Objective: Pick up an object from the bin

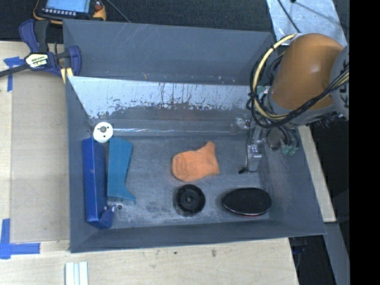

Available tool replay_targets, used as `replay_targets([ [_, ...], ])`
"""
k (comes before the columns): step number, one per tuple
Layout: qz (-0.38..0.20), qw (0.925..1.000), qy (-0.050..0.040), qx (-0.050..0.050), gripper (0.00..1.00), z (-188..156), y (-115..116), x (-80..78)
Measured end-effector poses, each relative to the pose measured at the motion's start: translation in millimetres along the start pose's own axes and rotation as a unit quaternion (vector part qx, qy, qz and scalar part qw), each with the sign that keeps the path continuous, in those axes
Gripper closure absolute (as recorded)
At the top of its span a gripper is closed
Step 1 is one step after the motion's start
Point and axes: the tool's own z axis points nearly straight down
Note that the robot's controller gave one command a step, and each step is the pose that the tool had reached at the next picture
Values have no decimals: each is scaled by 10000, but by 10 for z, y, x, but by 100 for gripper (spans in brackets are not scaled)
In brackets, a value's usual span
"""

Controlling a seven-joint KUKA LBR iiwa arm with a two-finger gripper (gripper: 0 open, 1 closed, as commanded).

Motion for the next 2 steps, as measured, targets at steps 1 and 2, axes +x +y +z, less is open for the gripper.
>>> replay_targets([
  [1, -7, 10000, -42, 4, 0, -46, 1, -18],
  [2, 271, 9996, -76, 5, 0, 467, 297, -200],
])
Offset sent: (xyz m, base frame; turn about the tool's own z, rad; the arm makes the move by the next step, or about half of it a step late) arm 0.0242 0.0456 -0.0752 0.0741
